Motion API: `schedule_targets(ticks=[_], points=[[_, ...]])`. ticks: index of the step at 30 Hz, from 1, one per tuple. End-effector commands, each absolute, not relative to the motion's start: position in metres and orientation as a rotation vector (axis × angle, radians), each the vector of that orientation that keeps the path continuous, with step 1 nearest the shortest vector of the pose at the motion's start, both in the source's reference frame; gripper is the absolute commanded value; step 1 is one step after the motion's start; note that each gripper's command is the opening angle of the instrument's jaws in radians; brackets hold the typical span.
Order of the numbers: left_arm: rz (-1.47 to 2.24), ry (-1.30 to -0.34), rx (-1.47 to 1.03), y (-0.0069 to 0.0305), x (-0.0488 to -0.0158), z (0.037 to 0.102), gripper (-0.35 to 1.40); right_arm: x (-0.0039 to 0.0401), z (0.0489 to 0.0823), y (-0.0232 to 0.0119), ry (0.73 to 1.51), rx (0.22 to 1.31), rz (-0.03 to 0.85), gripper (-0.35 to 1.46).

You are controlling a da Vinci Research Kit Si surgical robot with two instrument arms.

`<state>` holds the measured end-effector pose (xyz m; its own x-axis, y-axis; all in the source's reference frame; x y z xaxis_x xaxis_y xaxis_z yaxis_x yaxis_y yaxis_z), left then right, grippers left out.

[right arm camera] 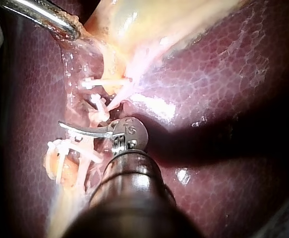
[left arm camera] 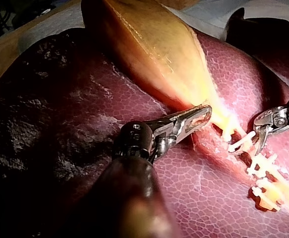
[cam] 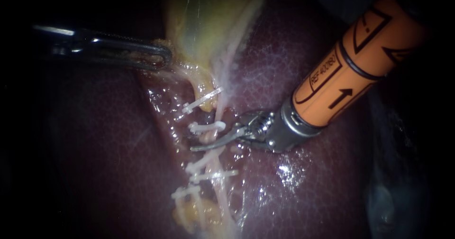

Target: Go to the cutting position right tube

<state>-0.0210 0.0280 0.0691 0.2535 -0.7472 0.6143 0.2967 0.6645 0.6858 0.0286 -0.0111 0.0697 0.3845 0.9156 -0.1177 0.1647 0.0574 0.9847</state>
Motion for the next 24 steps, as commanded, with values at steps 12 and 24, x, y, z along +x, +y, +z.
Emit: schedule_targets(ticks=[12, 24], points=[[-0.748, -1.1, 0.485, 0.028, -0.0211, 0.0691, -0.35, 0.0302, 0.0708, -0.0124, 1.127, 1.507, 0.794, 1.27], [-0.748, -1.1, 0.485, 0.0279, -0.021, 0.0691, -0.35, 0.0291, 0.069, -0.0131, 1.278, 1.466, 0.601, 1.12]])
